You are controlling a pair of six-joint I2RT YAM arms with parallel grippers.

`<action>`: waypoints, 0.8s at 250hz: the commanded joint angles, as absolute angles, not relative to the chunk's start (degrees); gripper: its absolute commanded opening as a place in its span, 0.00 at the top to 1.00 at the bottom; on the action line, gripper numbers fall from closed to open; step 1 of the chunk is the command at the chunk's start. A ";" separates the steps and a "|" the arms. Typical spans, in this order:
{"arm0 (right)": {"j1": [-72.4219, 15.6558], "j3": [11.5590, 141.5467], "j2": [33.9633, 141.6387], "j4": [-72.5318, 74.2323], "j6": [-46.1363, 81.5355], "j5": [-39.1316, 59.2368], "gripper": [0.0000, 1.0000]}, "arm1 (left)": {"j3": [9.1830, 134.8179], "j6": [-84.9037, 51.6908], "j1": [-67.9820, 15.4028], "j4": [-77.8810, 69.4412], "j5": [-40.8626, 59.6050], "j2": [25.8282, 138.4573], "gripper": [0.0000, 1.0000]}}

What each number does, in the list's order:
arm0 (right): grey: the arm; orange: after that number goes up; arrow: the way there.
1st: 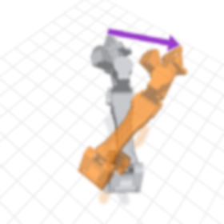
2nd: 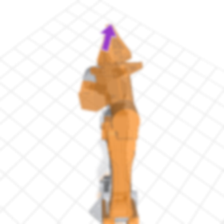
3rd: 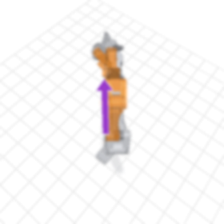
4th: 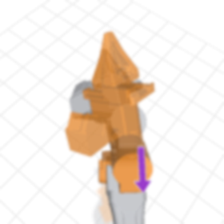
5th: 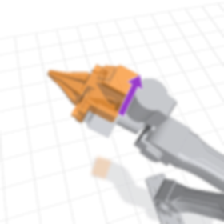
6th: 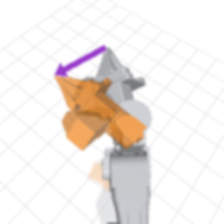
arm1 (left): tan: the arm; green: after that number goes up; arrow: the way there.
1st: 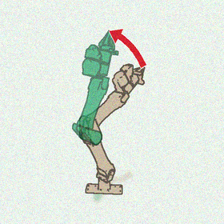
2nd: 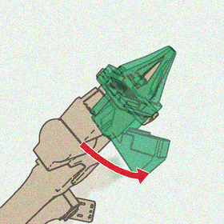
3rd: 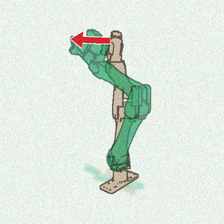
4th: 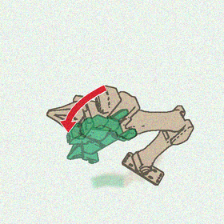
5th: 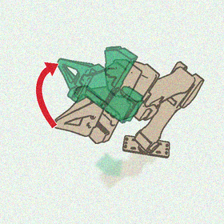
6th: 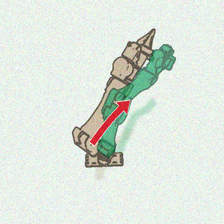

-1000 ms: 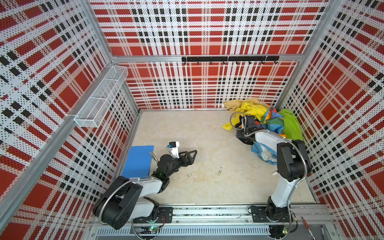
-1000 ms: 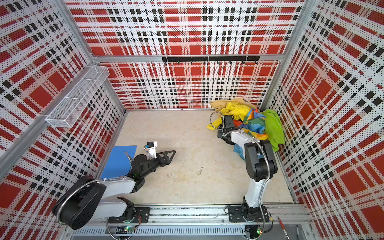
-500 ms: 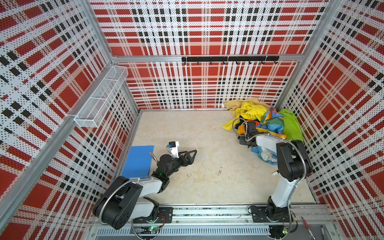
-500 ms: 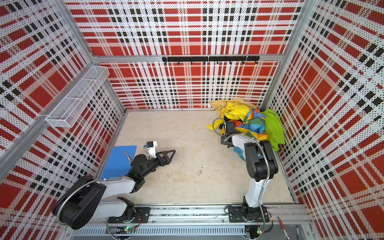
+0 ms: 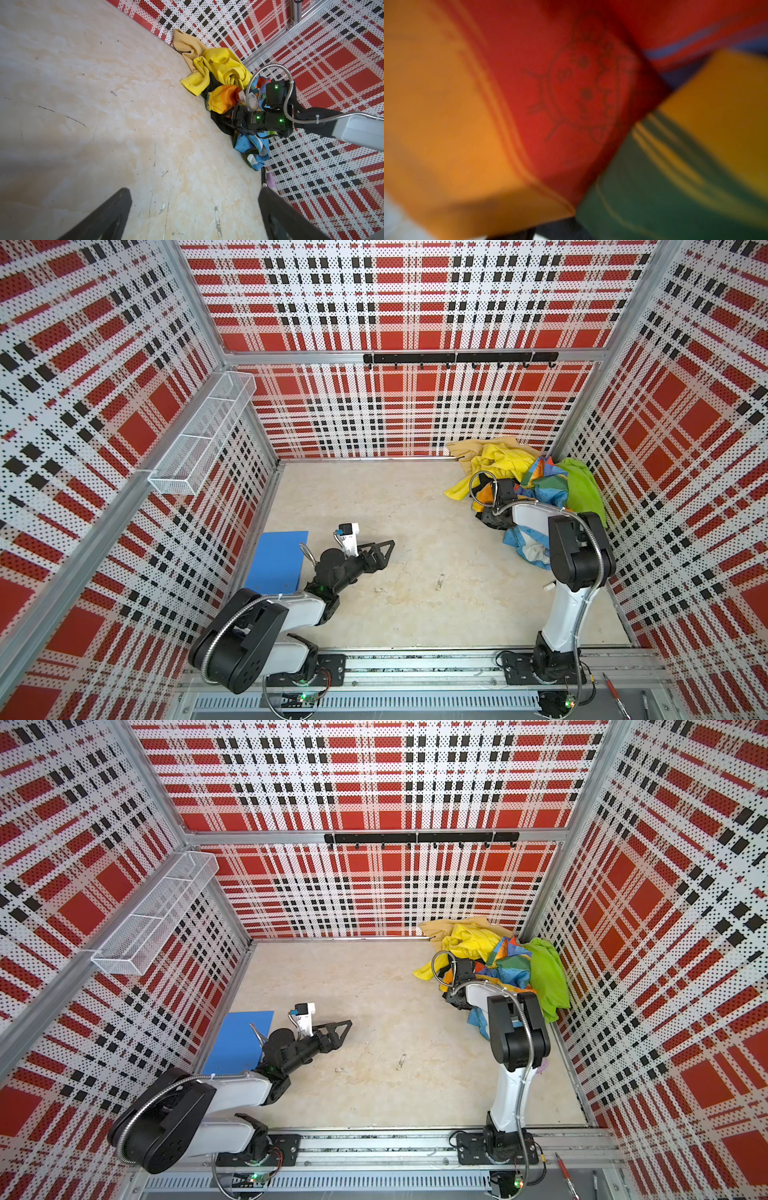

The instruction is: Pick out a specific cloth from the pile

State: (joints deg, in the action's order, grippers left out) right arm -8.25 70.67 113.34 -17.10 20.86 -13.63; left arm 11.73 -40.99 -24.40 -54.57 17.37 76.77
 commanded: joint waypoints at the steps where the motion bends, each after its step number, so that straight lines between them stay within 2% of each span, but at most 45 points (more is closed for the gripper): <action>1: -8.04 73.05 115.68 -17.48 21.71 -14.11 0.52 | 12.48 -41.13 -23.95 -56.87 18.06 76.55 0.01; 64: -8.08 70.75 113.99 -17.14 21.47 -14.40 0.82 | 12.17 -41.75 -22.53 -57.55 18.96 76.55 0.01; 87: -8.09 70.01 111.79 -16.88 21.09 -14.07 0.90 | 12.13 -42.02 -22.32 -58.09 19.34 76.98 0.01; 151: -8.79 66.86 102.86 -17.27 20.45 -12.61 0.99 | 12.18 -42.23 -22.58 -58.45 19.44 77.33 0.01; 200: -8.79 65.94 95.87 -18.19 19.87 -11.68 1.00 | 12.98 -41.96 -23.36 -58.45 19.60 77.47 0.01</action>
